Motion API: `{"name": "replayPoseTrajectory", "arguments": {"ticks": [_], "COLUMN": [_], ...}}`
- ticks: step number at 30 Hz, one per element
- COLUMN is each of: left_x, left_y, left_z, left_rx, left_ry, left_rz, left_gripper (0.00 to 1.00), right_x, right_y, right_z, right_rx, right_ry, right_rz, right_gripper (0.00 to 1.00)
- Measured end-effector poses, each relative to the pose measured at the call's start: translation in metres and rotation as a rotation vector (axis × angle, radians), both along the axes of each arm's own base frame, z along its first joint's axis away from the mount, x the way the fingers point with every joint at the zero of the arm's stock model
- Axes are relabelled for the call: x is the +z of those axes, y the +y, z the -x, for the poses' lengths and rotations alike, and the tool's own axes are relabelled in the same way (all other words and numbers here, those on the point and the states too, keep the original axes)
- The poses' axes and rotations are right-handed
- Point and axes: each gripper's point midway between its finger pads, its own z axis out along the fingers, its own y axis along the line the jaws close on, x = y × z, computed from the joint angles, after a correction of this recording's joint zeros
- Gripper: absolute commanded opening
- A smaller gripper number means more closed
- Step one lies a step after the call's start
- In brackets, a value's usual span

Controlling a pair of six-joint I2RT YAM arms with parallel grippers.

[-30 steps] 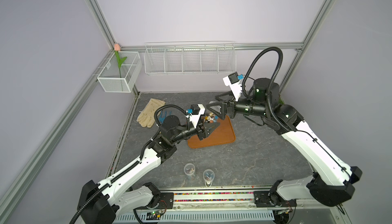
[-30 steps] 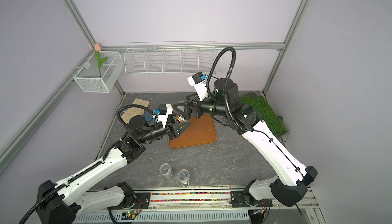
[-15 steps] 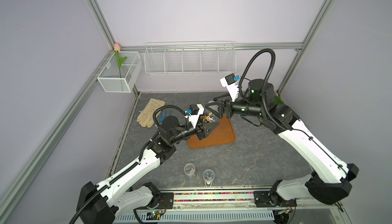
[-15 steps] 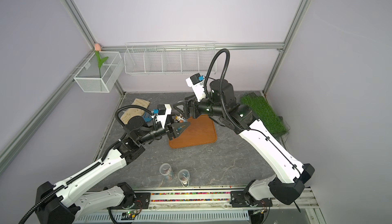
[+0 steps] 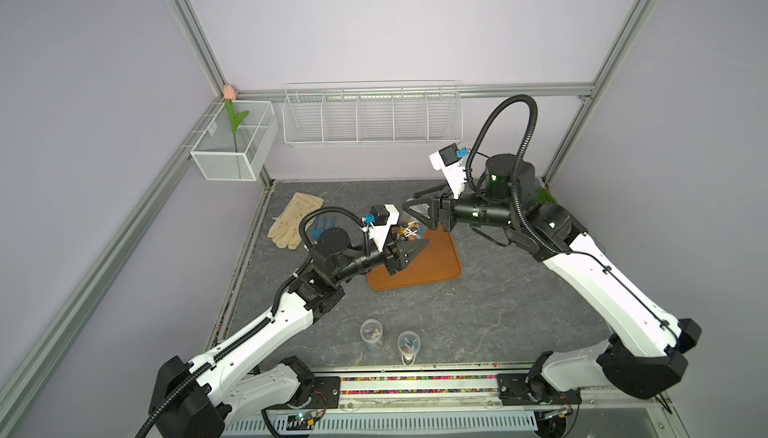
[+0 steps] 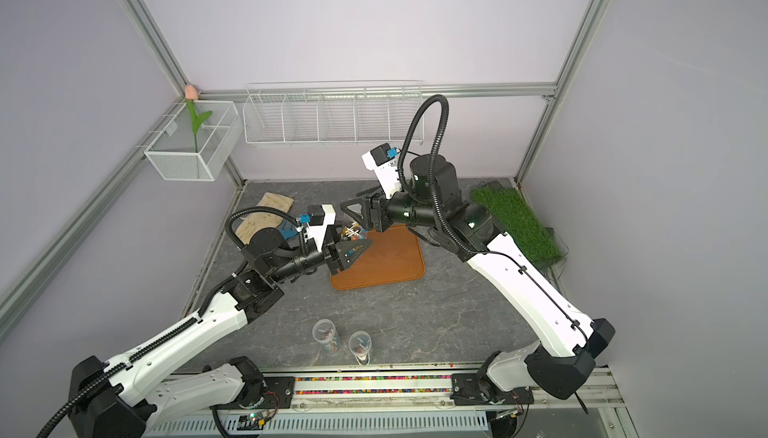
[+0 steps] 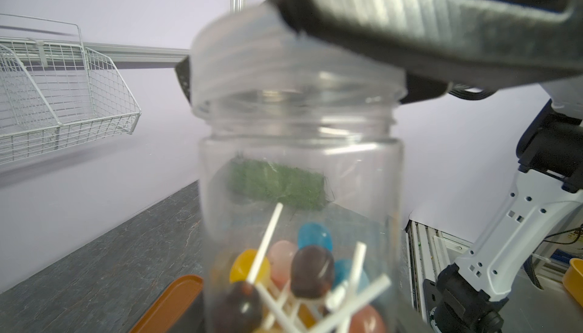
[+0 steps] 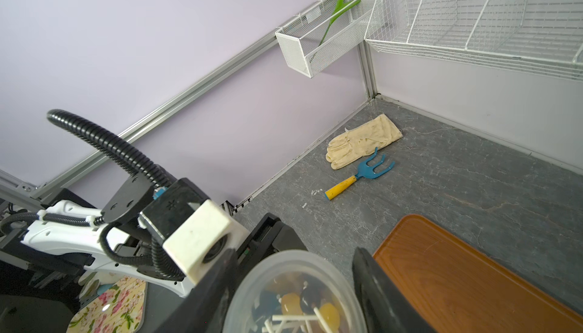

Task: Pour the candies out of the jar
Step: Unscrew the lid from the jar, then place the lid at the center of the board.

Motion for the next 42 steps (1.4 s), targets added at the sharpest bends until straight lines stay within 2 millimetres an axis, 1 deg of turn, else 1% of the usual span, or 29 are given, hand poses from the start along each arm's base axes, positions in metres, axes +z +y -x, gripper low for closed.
{"name": "replayPoseTrajectory", "arguments": {"ticks": [6,13,19,22,27,34,42], "left_x": [0.003,0.011,0.018,0.016,0.004,0.003,0.006], "left_y": [0.000,-0.002,-0.005,-0.008,-0.013,-0.013,-0.007], "left_z": [0.006,0.015,0.026,0.033,0.034,0.034,0.034], "left_rx": [-0.030,-0.088,-0.153,-0.200,-0.235,-0.232,-0.202], "left_ry": [-0.008,-0.017,-0.027,-0.015,0.025,0.032,0.025], "left_rz": [0.004,0.004,0.003,-0.008,-0.037,-0.042,-0.045], "left_gripper": [0.42,0.43,0.43,0.43,0.43,0.43,0.43], "right_x": [0.004,0.012,0.024,0.034,0.044,0.044,0.040], "right_y": [0.002,-0.004,-0.007,-0.009,-0.010,-0.011,-0.017], "right_z": [0.008,0.019,0.033,0.041,0.051,0.046,0.024], "right_rx": [0.108,0.307,0.478,0.542,0.605,0.584,0.486], "right_ry": [-0.062,-0.105,-0.157,-0.204,-0.251,-0.268,-0.289], "right_rz": [-0.002,-0.053,-0.112,-0.141,-0.168,-0.163,-0.127], "right_gripper": [0.57,0.55,0.55,0.55,0.56,0.56,0.56]}}
